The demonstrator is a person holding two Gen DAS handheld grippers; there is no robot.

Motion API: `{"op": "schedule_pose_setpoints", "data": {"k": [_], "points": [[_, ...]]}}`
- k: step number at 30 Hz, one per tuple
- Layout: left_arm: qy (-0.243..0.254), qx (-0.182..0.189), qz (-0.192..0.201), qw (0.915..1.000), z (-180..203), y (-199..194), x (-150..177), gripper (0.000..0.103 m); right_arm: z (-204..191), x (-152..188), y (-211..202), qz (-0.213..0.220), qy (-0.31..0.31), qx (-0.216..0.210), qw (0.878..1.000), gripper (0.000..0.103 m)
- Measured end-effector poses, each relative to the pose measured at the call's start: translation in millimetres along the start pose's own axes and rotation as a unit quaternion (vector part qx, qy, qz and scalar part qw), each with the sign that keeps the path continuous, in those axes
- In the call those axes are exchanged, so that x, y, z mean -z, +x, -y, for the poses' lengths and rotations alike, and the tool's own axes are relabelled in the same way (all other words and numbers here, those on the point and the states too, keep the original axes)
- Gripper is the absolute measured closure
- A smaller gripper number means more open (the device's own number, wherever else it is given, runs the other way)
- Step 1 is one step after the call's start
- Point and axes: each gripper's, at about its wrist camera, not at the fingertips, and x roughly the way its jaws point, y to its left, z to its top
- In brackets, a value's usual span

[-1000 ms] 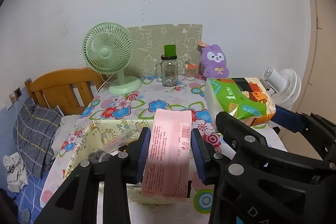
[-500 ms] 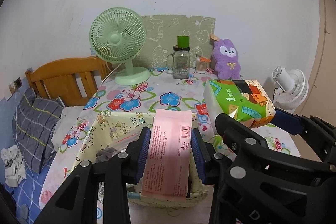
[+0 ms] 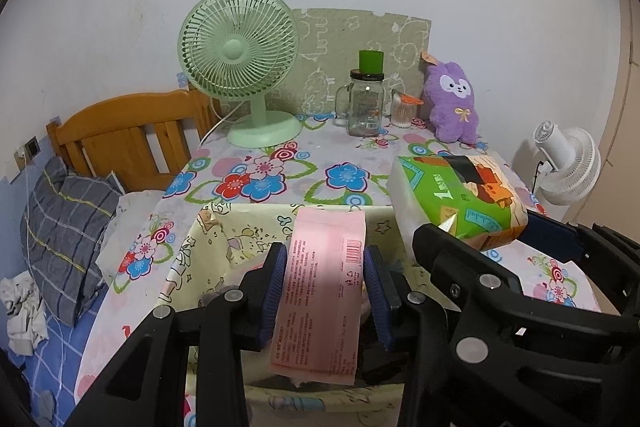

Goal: Organize soft objects
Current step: 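Lower the pink card and green box into the paper box and open both tools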

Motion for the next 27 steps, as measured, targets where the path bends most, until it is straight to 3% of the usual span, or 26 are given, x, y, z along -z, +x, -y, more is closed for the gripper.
{"op": "schedule_pose_setpoints", "data": {"k": [7,10,18,20,27], "points": [[-0.013,-0.005,-0.013,0.9998,-15,15,4,0.059,-12,1,18,-0.016,-0.007,-0.008,1.0,0.034],[-0.011,-0.01,-0.019,0.9997,-22,20,7,0.043,-15,2,25,-0.023,-0.009,-0.013,1.0,0.034],[-0.013,-0.036,-0.031,0.9988,-37,25,16,0.038,-28,7,41,-0.041,-0.019,-0.037,0.998,0.034],[-0.015,-0.037,-0.037,0.9985,-40,26,18,0.03,-31,9,45,-0.046,-0.017,-0.044,0.998,0.034],[-0.012,-0.041,-0.042,0.9982,-41,24,23,0.026,-34,12,53,-0.059,-0.014,-0.037,0.997,0.031]]}}
